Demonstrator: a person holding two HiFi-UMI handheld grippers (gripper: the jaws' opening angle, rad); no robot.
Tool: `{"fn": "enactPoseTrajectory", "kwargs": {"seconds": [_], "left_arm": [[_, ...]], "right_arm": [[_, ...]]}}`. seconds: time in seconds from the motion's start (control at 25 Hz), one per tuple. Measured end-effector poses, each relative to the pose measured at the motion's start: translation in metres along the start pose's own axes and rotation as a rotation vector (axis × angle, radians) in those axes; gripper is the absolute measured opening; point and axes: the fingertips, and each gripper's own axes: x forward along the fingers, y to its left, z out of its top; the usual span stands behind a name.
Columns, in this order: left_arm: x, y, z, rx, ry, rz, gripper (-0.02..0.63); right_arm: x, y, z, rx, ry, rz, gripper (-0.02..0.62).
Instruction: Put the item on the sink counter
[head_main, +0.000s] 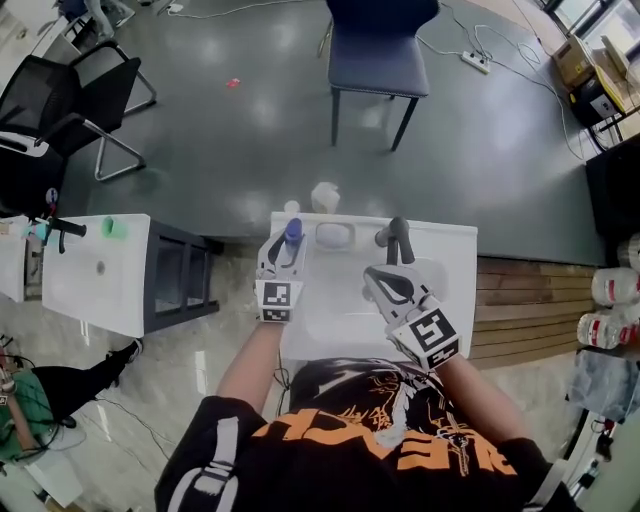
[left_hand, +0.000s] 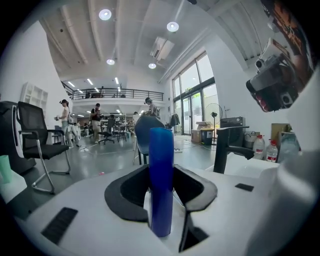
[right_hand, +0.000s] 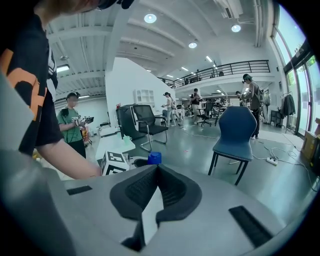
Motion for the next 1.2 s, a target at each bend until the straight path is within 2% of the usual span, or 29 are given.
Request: {"fn": "enactPoseTrajectory", "kwargs": {"seconds": [0.2,0.68,0.72,0.8,0.88,1.04,1.2], "left_arm": [[-0.011,-0.001,-0.008,-0.007,-0.022,0.003,0.160],[-0.017,-0.002,-0.010,-0.007,0.019,0.004,0.164],[-0.017,-0.002,-0.009,-0.009,0.018,0.004,0.181],[-0.017,-0.002,-0.004,-0.016,0.009,0.001,0.273],[-0.017,-0.003,0.001,-0.012,0.004,-0.005,0.317],[-0.015,-0.008,0.004,0.020,0.031,-0.029,0.326],[-0.023,-0.014,0.013,0.090,0.046,-0.066,0.337]], "right_arm": [[0.000,0.000,-0.002,0.003,0.002,-0.001,0.015],[-0.001,0.008,-0.002,-0.008,-0.006,0.020,0.015],[-0.001,0.008,-0.003,-0.008,-0.006,0.019,0.015],[-0.002,0.007,-0.003,-0.008,-0.003,0.016,0.015],[-0.002,0.005,-0.003,-0.007,-0.003,0.012,0.015],[-0.004,0.005,0.001,-0.008,-0.016,0.012,0.014],[-0.008,0.005,0.000,0.001,-0.020,0.007,0.015]]}}
